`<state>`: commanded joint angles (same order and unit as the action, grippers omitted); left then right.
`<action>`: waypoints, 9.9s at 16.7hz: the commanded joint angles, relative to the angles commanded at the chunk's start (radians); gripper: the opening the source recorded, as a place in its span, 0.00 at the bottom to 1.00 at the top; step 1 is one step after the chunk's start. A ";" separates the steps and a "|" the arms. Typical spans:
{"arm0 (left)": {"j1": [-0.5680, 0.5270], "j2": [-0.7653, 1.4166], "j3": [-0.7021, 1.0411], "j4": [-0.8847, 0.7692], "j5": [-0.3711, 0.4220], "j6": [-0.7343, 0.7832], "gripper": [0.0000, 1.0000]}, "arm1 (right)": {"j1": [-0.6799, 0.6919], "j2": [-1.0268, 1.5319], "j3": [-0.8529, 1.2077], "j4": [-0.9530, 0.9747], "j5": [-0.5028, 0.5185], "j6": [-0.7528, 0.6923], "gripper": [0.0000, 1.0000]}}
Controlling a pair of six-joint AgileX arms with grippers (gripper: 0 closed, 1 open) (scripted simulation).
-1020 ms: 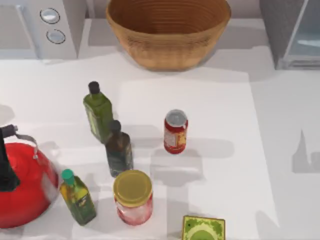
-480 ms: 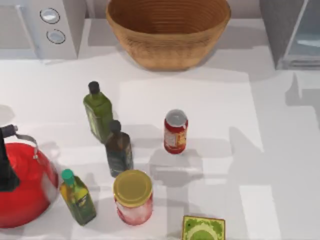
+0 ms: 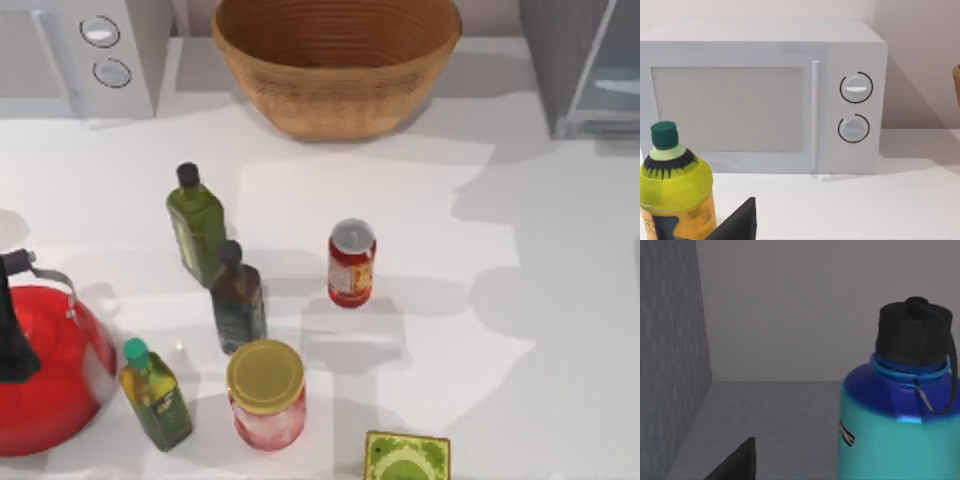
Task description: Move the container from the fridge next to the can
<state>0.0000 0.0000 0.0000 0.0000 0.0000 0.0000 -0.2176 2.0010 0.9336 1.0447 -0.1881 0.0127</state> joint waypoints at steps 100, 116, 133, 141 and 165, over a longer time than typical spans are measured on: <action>0.000 0.000 0.000 0.000 0.000 0.000 1.00 | 0.874 0.048 -0.541 0.604 0.878 0.003 0.00; 0.000 0.000 0.000 0.000 0.000 0.000 1.00 | 0.875 0.048 -0.541 0.605 0.879 0.003 0.45; 0.000 0.000 0.000 0.000 0.000 0.000 1.00 | 0.877 0.047 -0.544 0.608 0.882 0.003 1.00; 0.000 0.000 0.000 0.000 0.000 0.000 1.00 | 0.955 0.029 -0.633 0.675 0.960 0.004 1.00; 0.000 0.000 0.000 0.000 0.000 0.000 1.00 | 0.353 -1.676 -0.882 -0.746 0.326 -0.004 1.00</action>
<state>0.0000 0.0000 0.0000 0.0000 0.0000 0.0000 0.1351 0.3252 0.0521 0.2983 0.1382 0.0087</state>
